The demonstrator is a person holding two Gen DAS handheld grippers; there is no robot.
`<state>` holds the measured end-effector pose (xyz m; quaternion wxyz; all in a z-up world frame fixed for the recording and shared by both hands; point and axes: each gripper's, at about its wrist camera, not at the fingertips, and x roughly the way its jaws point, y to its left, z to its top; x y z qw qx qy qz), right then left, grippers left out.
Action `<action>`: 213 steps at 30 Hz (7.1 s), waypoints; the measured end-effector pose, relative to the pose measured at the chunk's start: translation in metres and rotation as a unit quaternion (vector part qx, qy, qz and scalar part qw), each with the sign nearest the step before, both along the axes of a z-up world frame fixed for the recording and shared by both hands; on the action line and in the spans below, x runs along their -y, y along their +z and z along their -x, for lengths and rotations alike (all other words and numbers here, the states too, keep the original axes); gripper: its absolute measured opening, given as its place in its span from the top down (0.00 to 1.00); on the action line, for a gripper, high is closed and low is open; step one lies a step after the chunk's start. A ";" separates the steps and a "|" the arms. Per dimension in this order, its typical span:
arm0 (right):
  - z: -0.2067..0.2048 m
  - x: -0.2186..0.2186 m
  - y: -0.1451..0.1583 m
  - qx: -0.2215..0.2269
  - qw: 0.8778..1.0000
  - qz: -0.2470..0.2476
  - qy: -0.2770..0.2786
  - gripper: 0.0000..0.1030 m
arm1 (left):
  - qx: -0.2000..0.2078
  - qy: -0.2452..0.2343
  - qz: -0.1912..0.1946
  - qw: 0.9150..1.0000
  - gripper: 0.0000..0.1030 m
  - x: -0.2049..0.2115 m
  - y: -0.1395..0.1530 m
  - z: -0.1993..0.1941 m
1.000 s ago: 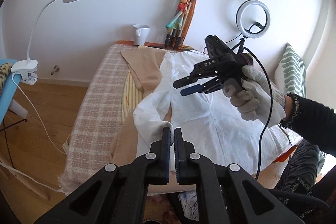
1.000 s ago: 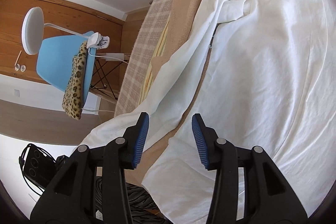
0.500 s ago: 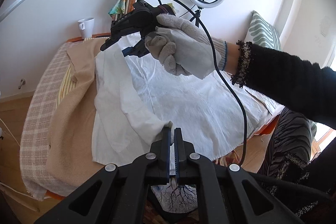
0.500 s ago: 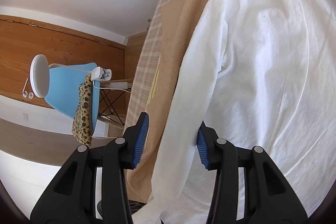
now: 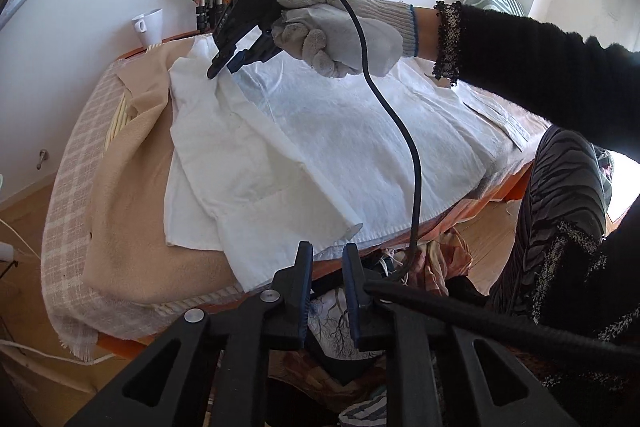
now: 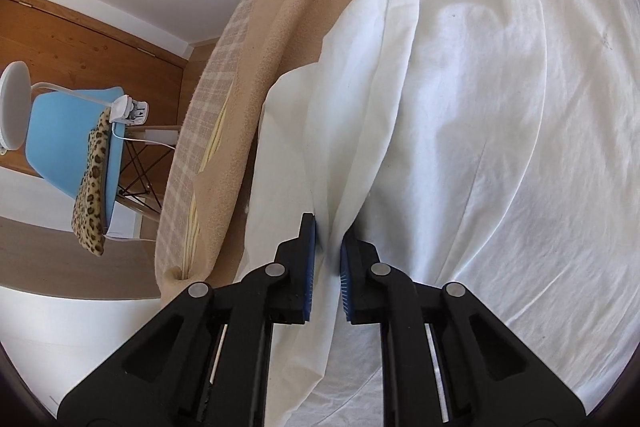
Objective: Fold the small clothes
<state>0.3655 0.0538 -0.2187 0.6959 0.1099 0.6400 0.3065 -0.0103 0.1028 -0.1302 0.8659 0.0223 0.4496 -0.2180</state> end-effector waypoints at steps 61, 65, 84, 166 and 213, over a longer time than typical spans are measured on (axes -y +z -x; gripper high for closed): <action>-0.096 0.000 0.007 0.042 0.996 -0.077 -0.027 0.39 | -0.091 0.179 0.097 0.975 0.56 -0.096 -0.056 -0.095; -0.094 -0.006 -0.003 0.025 0.995 -0.095 -0.005 0.67 | -0.090 0.184 0.101 0.974 0.56 -0.100 -0.056 -0.099; -0.090 0.011 0.050 0.121 0.992 -0.041 0.006 0.73 | -0.069 0.216 0.107 0.968 0.61 -0.106 -0.047 -0.089; -0.028 0.042 0.091 0.266 0.957 0.024 0.110 0.79 | -0.038 0.005 0.101 0.994 1.00 0.019 -0.016 -0.114; -0.019 0.130 0.031 0.059 0.997 0.000 -0.050 0.67 | 0.005 0.017 -0.001 1.000 0.73 0.026 -0.020 -0.092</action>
